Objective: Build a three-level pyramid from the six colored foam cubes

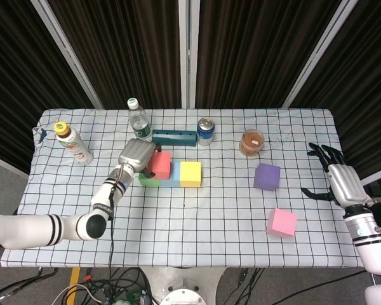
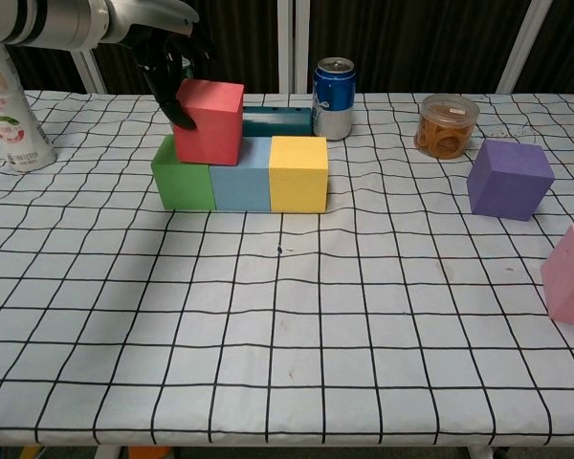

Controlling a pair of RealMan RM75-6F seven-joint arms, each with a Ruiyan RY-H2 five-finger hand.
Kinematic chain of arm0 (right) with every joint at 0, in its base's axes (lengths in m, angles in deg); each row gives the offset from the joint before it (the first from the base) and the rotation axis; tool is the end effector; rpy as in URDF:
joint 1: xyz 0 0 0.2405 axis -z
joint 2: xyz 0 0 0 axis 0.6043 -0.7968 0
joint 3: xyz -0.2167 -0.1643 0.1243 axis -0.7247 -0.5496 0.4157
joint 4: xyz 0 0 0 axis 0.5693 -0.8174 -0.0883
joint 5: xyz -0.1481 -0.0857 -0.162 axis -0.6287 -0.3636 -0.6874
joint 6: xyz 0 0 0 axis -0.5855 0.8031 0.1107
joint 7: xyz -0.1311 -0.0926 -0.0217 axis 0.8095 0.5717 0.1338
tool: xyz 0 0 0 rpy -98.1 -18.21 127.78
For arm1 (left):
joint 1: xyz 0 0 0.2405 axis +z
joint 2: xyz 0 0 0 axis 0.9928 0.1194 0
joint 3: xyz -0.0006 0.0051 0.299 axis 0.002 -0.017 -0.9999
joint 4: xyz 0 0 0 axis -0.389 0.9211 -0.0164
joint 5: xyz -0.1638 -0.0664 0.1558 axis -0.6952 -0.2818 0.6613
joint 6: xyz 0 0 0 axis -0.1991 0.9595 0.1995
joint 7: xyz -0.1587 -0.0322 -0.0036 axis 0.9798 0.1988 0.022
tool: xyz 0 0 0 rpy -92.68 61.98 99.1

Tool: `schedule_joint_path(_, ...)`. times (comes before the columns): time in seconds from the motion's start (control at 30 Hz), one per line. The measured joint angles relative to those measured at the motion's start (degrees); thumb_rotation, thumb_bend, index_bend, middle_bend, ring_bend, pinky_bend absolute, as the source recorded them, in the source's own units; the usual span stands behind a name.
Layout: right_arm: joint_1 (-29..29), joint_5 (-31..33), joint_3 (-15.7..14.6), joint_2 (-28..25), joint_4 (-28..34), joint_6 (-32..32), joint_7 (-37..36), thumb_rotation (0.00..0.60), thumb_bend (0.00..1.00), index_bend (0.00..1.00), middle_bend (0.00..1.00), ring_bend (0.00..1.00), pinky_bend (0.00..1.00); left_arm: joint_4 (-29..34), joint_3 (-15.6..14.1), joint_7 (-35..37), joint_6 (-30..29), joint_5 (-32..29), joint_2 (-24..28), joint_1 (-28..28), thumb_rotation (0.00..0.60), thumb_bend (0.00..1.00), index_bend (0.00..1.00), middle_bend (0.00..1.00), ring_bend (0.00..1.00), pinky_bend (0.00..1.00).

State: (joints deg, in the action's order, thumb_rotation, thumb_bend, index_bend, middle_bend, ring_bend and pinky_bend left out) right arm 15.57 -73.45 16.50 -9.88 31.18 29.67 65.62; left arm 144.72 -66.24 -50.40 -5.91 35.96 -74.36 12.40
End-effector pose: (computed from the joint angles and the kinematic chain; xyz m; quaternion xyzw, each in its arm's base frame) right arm -0.2895 -0.3275 0.1783 0.5942 -0.4607 0.4469 0.4847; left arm -0.0672 0.4578 0.0059 -0.7599 -0.4099 -0.2709 0.4257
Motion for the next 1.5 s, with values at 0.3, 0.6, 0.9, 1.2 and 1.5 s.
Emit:
schedule_joint_path(0.3, 0.0, 0.0, 0.0, 0.0, 0.0, -0.1, -0.1, 0.6, 0.1, 0.0, 0.2, 0.0, 0.0, -0.4, -0.4, 0.0, -0.3, -0.4, -0.5, -0.1, 0.6, 0.16, 0.31, 0.34, 0.4, 0.33)
schedule_joint_path(0.6, 0.1, -0.1, 0.0, 0.0, -0.2, 0.0, -0.4, 0.6, 0.11, 0.0, 0.2, 0.0, 0.0, -0.6, -0.8, -0.5, -0.5, -0.8, -0.8, -0.3, 0.6, 0.13, 0.22, 0.28, 0.4, 0.33)
schedule_joint_path(0.9, 0.1, -0.1, 0.1, 0.0, -0.1, 0.1, -0.5, 0.6, 0.12, 0.0, 0.2, 0.0, 0.0, 0.1, -0.9, -0.9, -1.3, -1.0, -0.8, -0.2, 0.6, 0.13, 0.12, 0.23, 0.39, 0.33)
schedule_joint_path(1.2, 0.4, -0.4, -0.3, -0.3, 0.3, 0.1, -0.5, 0.6, 0.12, 0.0, 0.19, 0.0, 0.0, 4.0, -0.3, 0.4, -2.9, 0.6, 1.3, 0.9, 0.6, 0.13, 0.05, 0.13, 0.22, 0.29)
schedule_joint_path(1.5, 0.4, 1.5, -1.3, 0.3, -0.3, -1.9, 0.5, 0.6, 0.13, 0.0, 0.19, 0.0, 0.01, 10.1, 0.8, 7.2, -8.5, 12.5, 5.7, 7.2, 0.6, 0.12, 0.07, 0.12, 0.16, 0.26)
